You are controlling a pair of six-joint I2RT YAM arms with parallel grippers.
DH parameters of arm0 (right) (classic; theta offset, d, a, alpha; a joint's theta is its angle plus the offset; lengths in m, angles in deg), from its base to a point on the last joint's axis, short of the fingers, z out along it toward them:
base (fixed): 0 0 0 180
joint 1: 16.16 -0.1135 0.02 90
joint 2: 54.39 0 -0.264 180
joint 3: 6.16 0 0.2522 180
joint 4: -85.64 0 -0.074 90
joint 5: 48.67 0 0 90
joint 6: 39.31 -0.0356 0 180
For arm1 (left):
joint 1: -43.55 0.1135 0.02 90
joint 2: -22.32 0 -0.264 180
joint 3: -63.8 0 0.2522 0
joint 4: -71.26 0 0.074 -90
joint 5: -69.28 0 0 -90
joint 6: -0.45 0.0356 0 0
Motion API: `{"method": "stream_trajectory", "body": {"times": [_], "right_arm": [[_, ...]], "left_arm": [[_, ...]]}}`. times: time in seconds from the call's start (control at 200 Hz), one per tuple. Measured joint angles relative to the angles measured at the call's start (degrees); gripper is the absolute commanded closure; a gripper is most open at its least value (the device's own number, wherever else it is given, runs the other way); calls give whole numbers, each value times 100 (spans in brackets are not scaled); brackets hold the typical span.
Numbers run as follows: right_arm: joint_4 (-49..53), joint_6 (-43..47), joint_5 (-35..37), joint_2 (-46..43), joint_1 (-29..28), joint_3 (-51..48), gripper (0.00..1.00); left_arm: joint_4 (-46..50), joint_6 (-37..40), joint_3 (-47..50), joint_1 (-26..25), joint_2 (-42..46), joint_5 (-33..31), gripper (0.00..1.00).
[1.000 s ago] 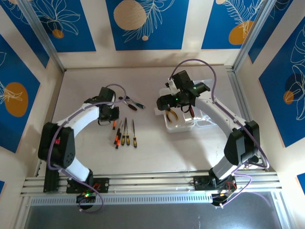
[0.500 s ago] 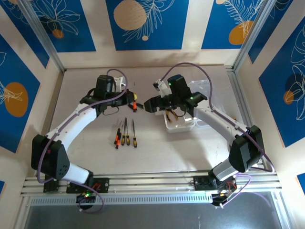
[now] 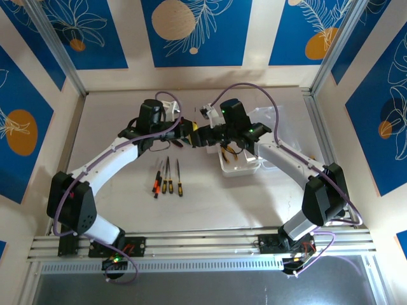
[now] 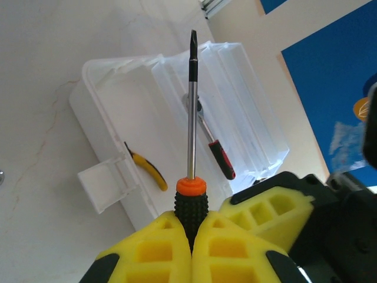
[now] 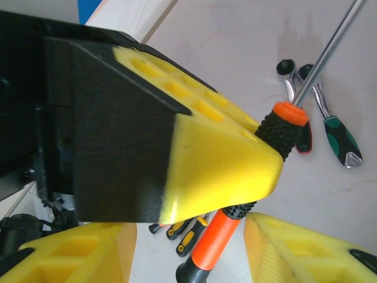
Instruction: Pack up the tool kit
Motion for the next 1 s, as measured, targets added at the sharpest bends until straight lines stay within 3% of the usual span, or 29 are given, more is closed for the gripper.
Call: {"method": "stream_trajectory", "body": {"times": [0.27,0.685,0.785,0.87,1.0], "right_arm": [[-42,0,166,13,0,-59,56],[-59,-129,319,15,35,-90,96],[-52,-140,328,13,39,-90,100],[-31,-122,334,11,44,-90,100],[195,76,341,-63,101,-92,100]], "left_arm": [[-55,0,-70,-26,0,96,100],[-232,7,-70,-42,0,258,100],[-234,24,-70,-44,0,260,100],[-219,94,-70,-44,0,256,79],[114,400,-166,-59,-2,212,33]]}}
